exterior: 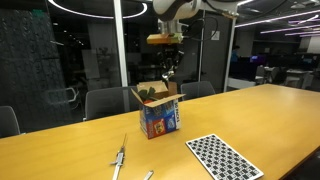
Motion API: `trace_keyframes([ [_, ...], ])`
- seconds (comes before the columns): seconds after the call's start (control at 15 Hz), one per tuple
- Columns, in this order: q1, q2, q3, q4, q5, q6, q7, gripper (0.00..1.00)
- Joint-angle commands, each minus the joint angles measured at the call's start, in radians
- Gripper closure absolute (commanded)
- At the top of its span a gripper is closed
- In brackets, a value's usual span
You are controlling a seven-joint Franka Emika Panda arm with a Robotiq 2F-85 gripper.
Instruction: Put the tool inside the box.
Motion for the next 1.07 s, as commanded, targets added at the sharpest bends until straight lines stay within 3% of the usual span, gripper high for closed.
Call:
trace_keyframes([
  [0.0,-0.01,0.242,-0.011,0.234,0.059,0.008,-0.155,0.82],
  [0.4,0.006,0.501,-0.057,0.481,0.117,-0.094,-0.314,0.82],
  [1.0,0.005,0.732,-0.088,0.829,0.155,-0.244,-0.427,0.82],
])
